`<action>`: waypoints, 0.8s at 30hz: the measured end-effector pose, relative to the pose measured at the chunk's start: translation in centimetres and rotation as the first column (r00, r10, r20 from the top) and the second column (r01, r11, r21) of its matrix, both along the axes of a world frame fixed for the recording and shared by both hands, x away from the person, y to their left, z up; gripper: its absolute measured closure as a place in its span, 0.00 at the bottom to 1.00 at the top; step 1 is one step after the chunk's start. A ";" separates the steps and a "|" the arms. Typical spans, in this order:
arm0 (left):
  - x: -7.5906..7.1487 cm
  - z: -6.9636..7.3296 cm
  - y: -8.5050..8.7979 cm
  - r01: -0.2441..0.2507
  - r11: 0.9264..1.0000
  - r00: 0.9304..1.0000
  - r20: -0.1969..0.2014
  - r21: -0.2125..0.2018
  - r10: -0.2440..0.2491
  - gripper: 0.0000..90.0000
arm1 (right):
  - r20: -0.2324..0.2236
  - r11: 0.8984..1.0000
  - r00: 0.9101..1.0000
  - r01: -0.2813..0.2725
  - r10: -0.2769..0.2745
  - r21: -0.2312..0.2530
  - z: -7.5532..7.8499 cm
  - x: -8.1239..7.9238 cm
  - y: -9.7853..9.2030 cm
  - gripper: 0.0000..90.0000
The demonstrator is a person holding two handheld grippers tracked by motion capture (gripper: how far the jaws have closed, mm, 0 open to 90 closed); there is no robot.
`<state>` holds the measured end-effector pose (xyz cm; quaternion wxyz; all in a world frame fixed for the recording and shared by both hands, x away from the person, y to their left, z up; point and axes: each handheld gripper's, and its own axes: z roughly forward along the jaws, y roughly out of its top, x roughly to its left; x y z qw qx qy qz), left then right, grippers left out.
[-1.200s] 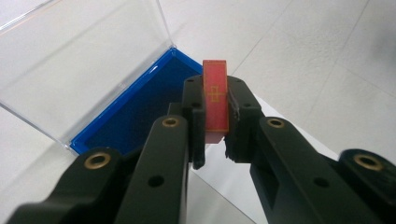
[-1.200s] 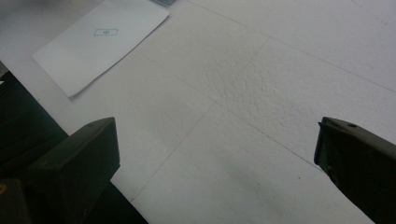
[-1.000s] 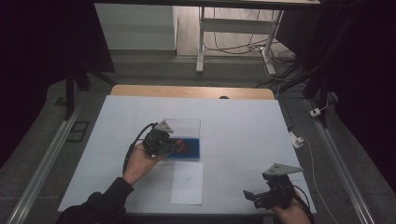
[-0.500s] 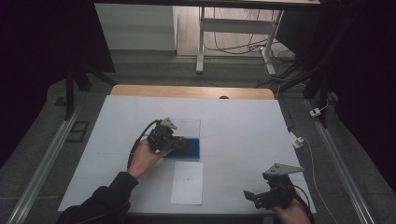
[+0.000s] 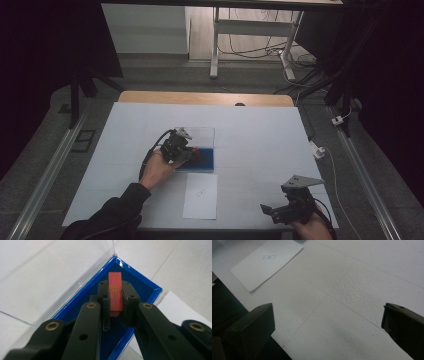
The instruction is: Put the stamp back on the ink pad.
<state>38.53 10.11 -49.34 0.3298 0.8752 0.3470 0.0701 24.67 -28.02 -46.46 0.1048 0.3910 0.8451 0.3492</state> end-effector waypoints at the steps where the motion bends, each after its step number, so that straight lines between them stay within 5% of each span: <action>1: 0.0 0.0 0.0 -0.001 1.000 1.000 -0.001 0.004 0.001 0.88 | 0.001 1.000 1.000 0.000 0.000 0.000 0.0 0.0 0.0 0.00; 14: -0.1 -0.5 -0.4 0.008 0.999 1.000 0.007 0.045 -0.008 0.87 | 0.001 1.000 1.000 -0.004 0.004 -0.004 0.0 0.0 0.1 0.00; 24: -0.2 -0.2 -0.5 0.006 0.999 1.000 0.023 0.043 -0.007 0.72 | 0.004 1.000 1.000 -0.006 0.006 -0.012 0.0 -0.1 0.1 0.00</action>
